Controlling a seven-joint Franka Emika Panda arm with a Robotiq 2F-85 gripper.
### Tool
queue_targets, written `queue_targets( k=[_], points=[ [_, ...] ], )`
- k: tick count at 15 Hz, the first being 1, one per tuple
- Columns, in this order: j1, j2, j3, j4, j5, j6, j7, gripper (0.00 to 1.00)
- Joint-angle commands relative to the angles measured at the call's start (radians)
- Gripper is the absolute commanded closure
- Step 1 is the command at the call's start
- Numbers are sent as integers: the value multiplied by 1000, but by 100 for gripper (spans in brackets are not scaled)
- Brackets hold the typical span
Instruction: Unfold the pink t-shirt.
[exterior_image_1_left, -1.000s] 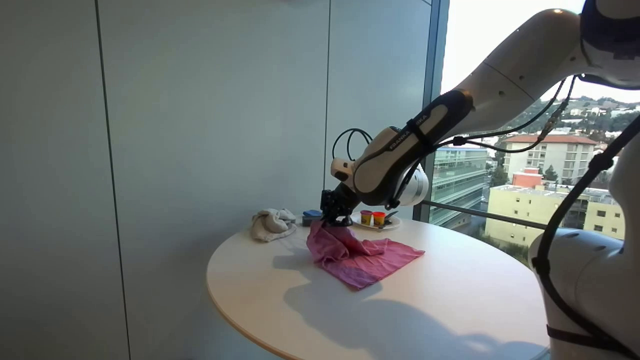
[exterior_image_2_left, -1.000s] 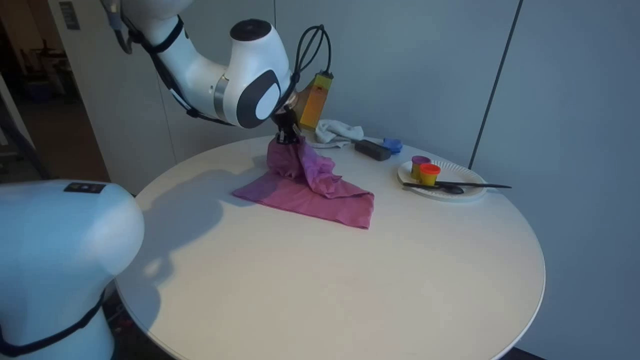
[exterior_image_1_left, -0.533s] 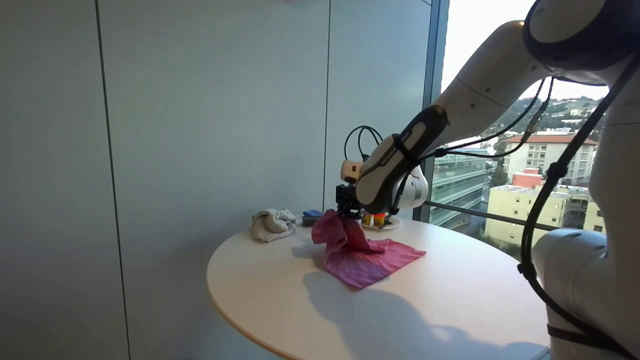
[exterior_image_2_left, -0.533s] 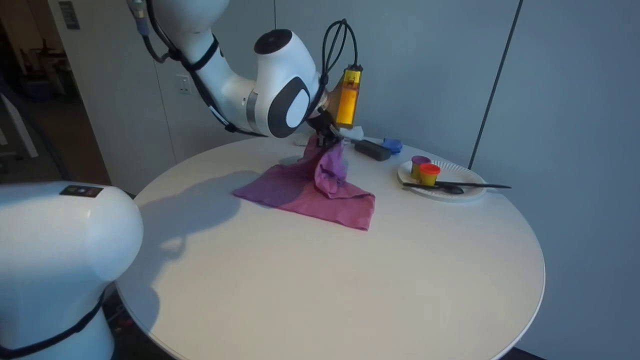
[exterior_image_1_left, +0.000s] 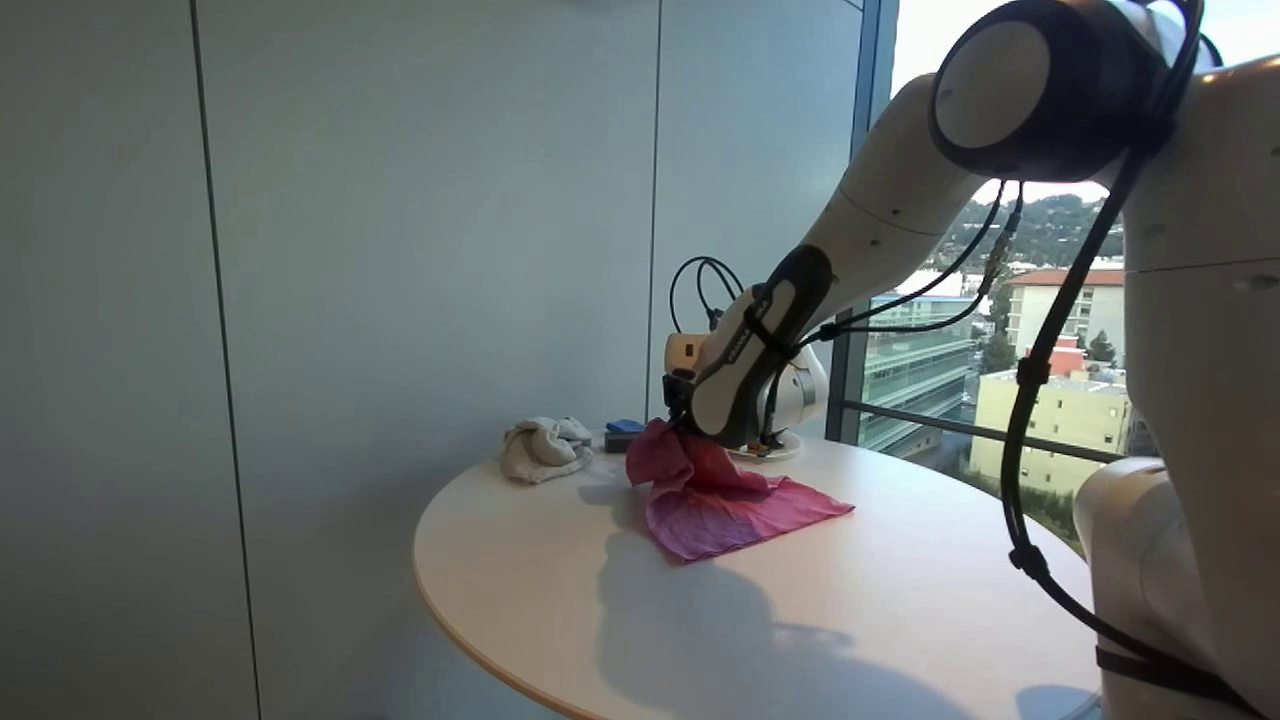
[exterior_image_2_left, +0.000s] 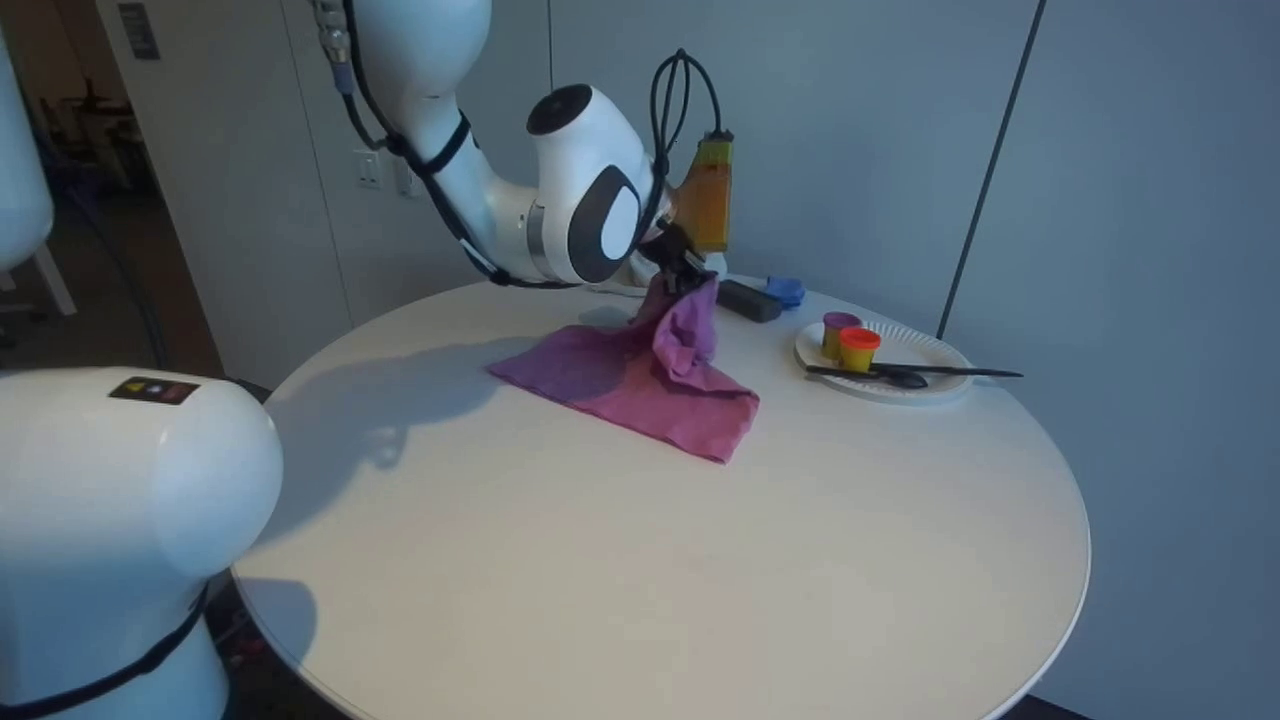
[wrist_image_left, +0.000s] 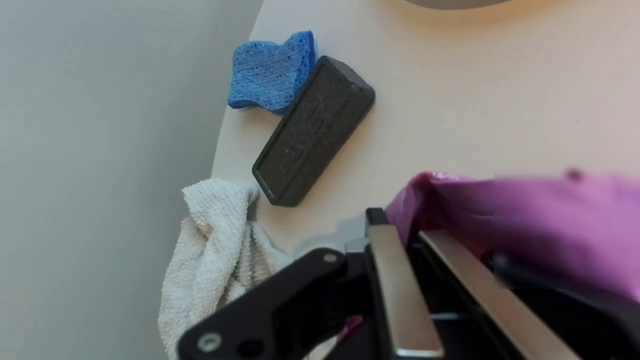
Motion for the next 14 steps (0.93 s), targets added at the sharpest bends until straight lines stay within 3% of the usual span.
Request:
queue_targets(
  k=[1,2,5,6,7,8,11,14],
  points=[
    [-61,-80,107,-26,-93,7,-3,90],
    [-105,-139,179,-58,-146,4,18,92],
    [-152,-203,292,-115,-265,39,125,92],
    [-257,-224,430,-140,-253,57,116,92],
    [-134,-215,307,-138,-337,69,208,90],
    [-135,-201,305,-136,-371,81,238,67],
    [-121,-180,255,-140,-484,83,362,57],
    [-133,-194,225,-134,-503,-57,444,33]
  ],
)
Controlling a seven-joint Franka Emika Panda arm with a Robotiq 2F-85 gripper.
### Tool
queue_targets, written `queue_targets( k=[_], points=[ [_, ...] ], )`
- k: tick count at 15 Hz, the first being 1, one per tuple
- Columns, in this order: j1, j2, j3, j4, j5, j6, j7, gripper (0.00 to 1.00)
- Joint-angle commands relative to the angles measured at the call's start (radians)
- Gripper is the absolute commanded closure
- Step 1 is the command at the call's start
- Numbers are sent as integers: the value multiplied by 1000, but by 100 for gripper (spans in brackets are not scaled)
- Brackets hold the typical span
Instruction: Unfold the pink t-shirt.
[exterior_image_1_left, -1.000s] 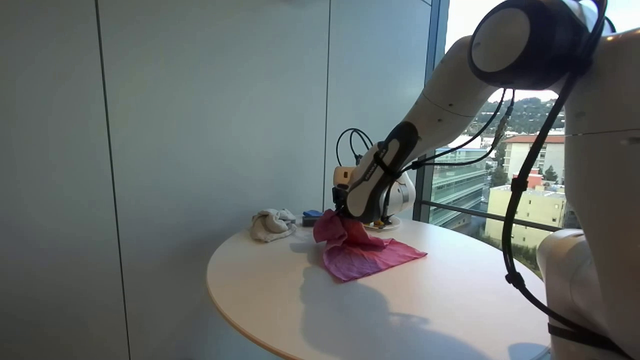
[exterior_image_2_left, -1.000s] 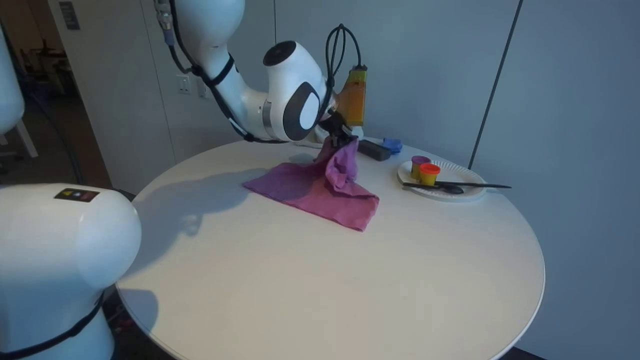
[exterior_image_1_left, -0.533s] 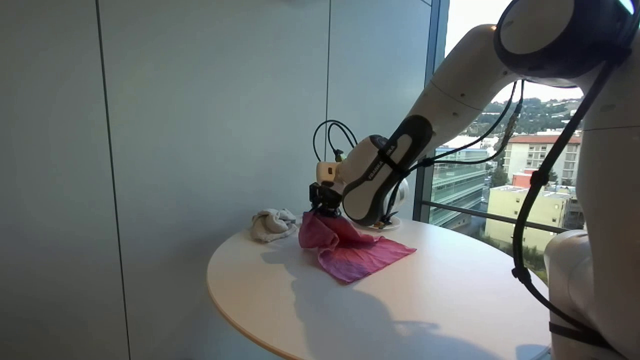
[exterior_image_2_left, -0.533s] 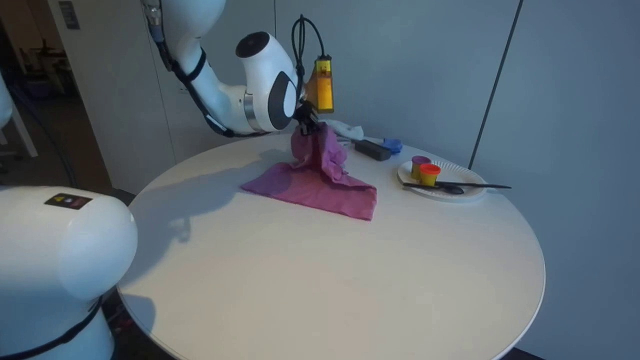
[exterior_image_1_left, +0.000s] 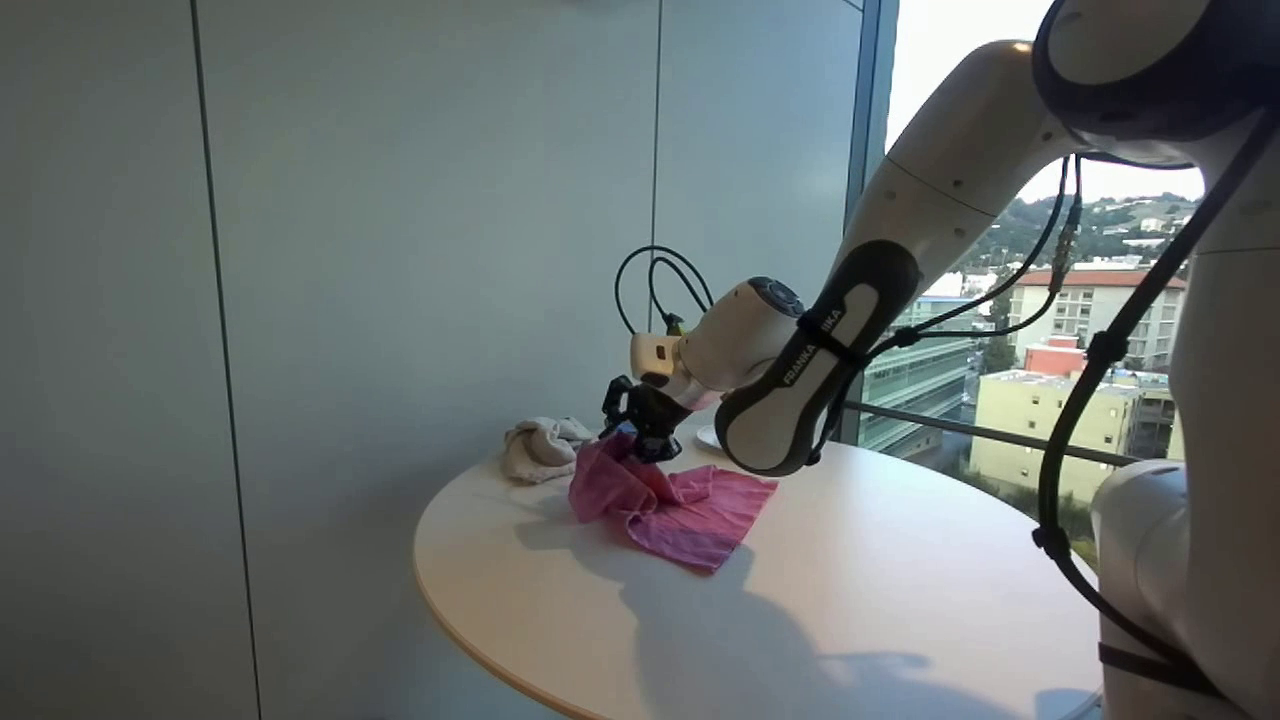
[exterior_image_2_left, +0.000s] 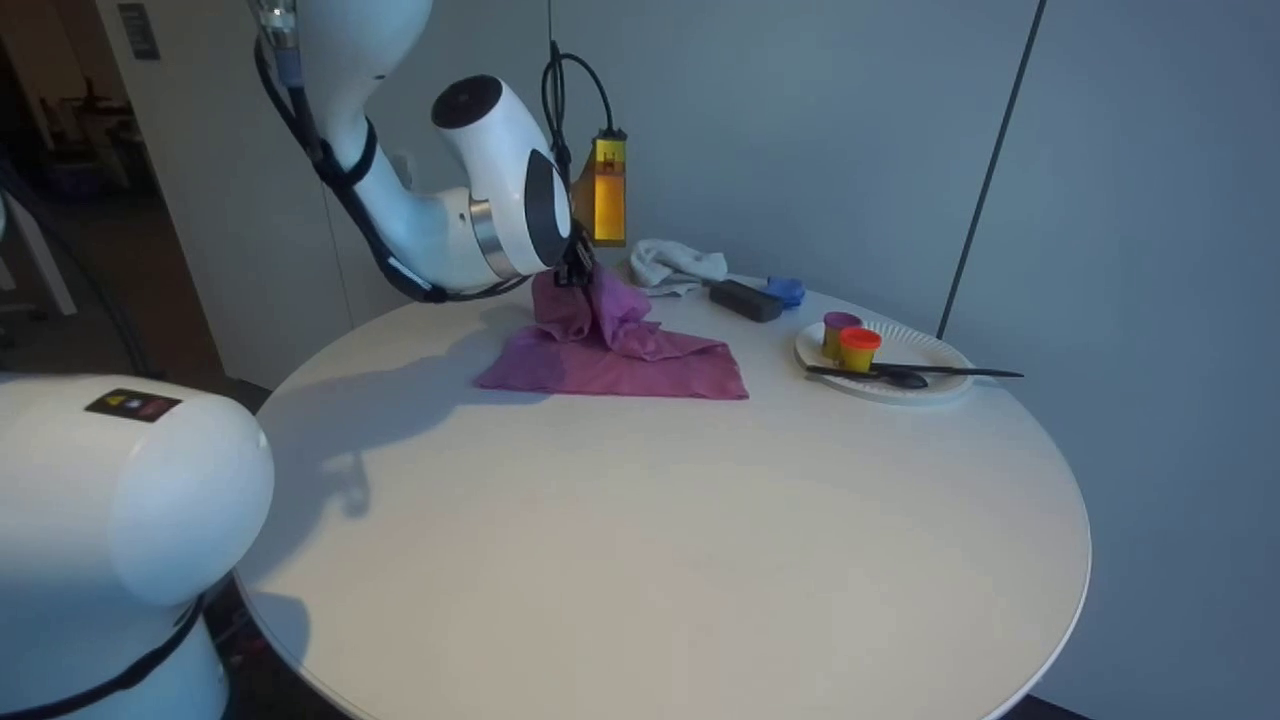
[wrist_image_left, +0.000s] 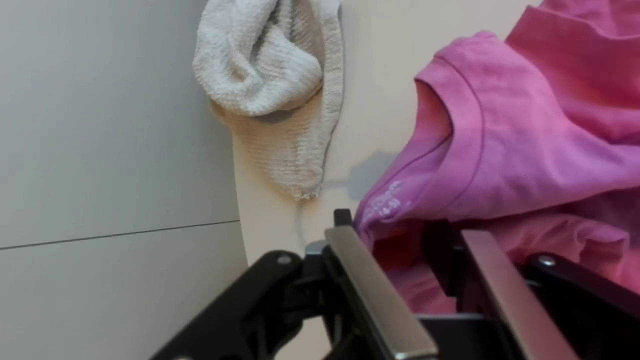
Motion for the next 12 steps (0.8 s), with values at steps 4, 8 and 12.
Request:
queue_targets(
  k=[4,8,12],
  points=[
    [-220,-28,103,107,69,-316,101,2],
    [-179,-83,10,191,-102,-579,357,0],
    [-323,-180,229,151,109,-840,298,0]
  ],
)
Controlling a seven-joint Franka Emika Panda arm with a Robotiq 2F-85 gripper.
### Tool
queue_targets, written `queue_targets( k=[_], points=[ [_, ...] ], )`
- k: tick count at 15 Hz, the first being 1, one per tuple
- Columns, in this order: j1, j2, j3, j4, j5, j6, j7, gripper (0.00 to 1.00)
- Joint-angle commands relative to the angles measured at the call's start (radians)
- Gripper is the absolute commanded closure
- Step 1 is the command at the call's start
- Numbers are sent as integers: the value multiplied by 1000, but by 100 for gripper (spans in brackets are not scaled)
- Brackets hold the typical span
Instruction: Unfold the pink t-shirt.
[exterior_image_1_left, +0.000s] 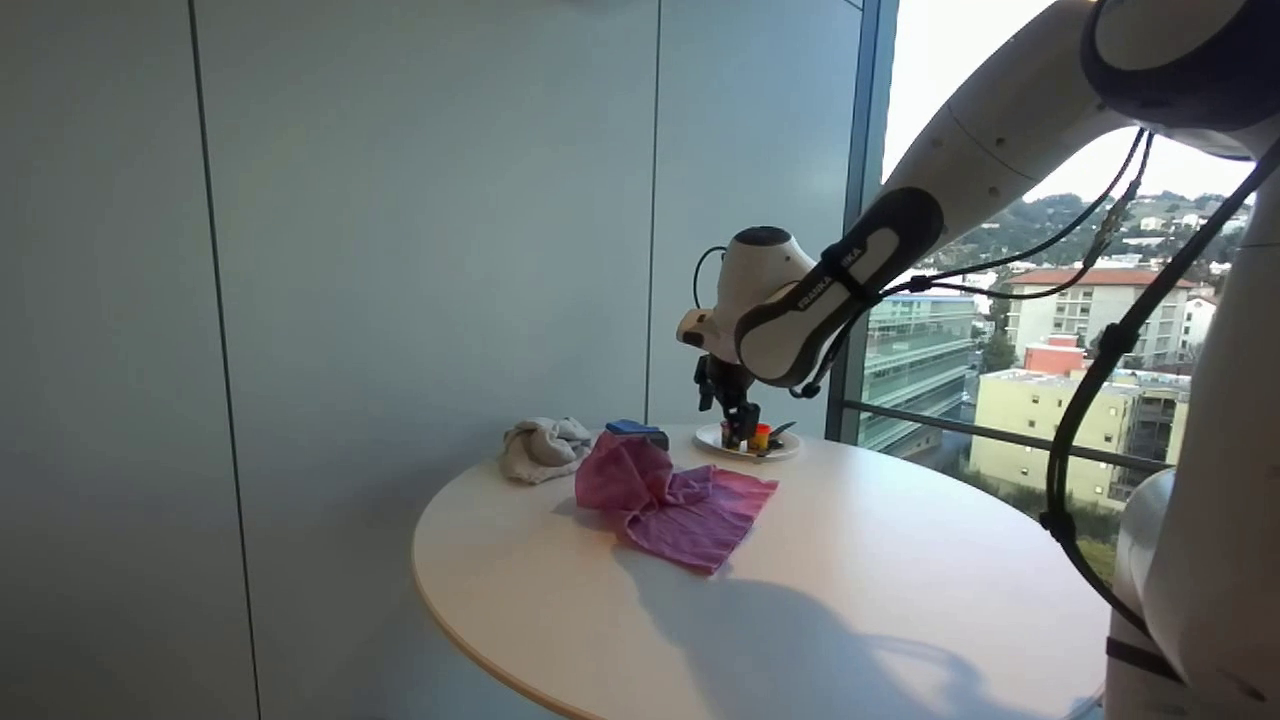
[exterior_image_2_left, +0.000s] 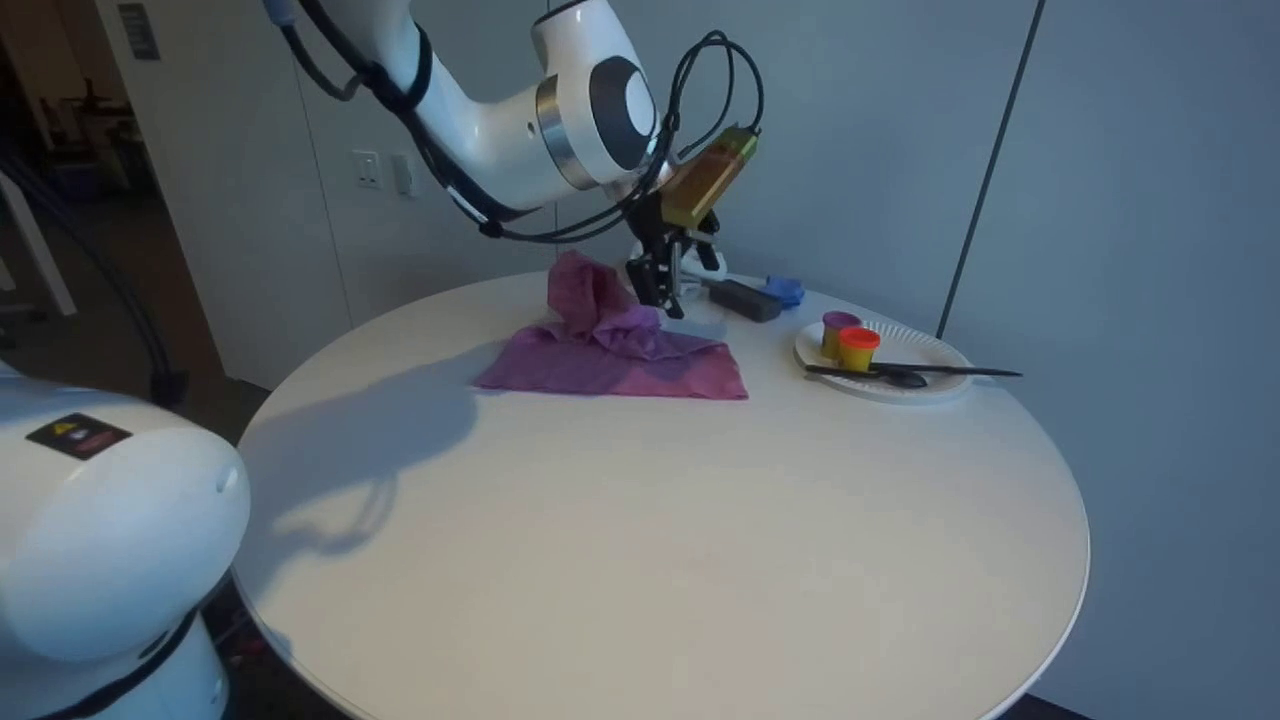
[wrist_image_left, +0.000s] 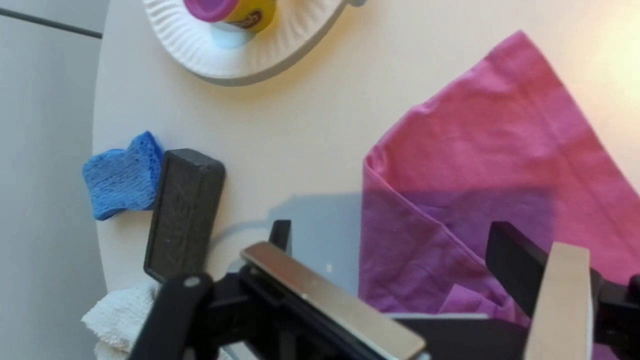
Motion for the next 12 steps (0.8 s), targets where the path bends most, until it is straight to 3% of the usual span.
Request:
queue_targets(
  k=[1,5,10,12],
  points=[
    [-101,-104,174,-30,163,-185,-28,0],
    [-142,-87,248,-5,267,-231,-32,0],
    [-179,-5,263,17,338,-200,-45,0],
    [-170,23,254,23,450,-182,-127,0]
  ],
)
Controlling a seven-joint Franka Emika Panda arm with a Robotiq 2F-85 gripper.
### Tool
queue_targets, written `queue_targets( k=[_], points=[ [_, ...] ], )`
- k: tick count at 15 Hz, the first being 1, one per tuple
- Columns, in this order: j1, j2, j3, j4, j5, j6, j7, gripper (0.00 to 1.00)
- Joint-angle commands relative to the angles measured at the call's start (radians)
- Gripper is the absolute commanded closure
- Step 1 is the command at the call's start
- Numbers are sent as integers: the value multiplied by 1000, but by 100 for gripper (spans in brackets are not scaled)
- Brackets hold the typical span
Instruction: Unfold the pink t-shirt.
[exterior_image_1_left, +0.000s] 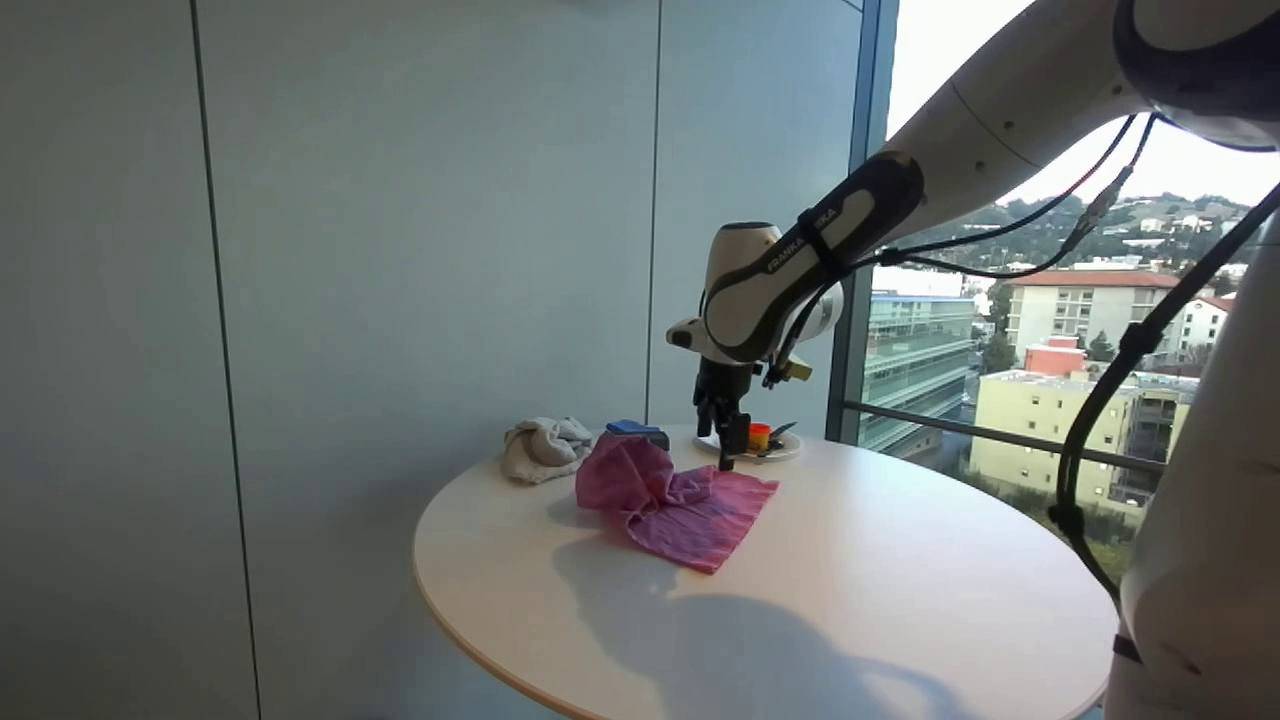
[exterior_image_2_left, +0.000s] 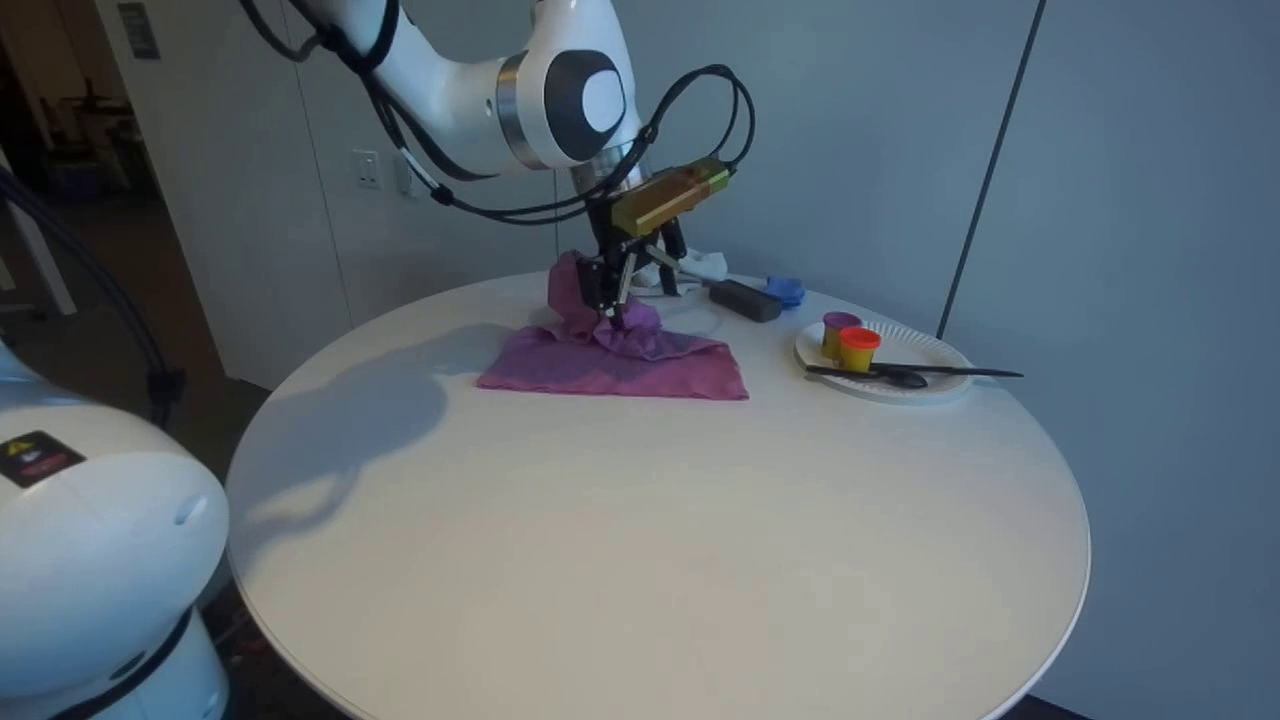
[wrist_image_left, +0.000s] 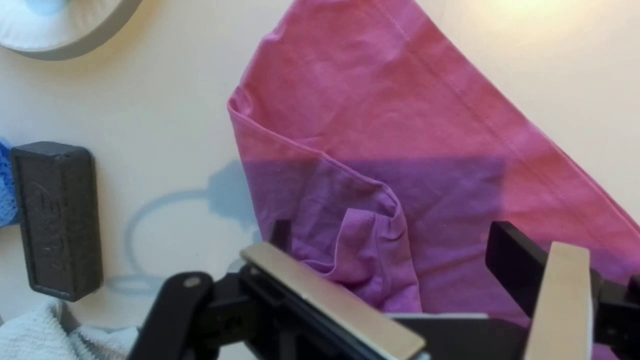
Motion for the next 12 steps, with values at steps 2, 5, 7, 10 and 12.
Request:
queue_targets(
  k=[2,5,7,10,12],
  points=[
    [-14,74,21,39,220,61,-156,0],
    [-24,113,37,57,321,109,-238,0],
    [-32,137,46,70,381,122,-284,0],
    [-46,168,63,91,484,118,-364,0],
    [-62,193,75,107,503,116,-374,0]
  ],
)
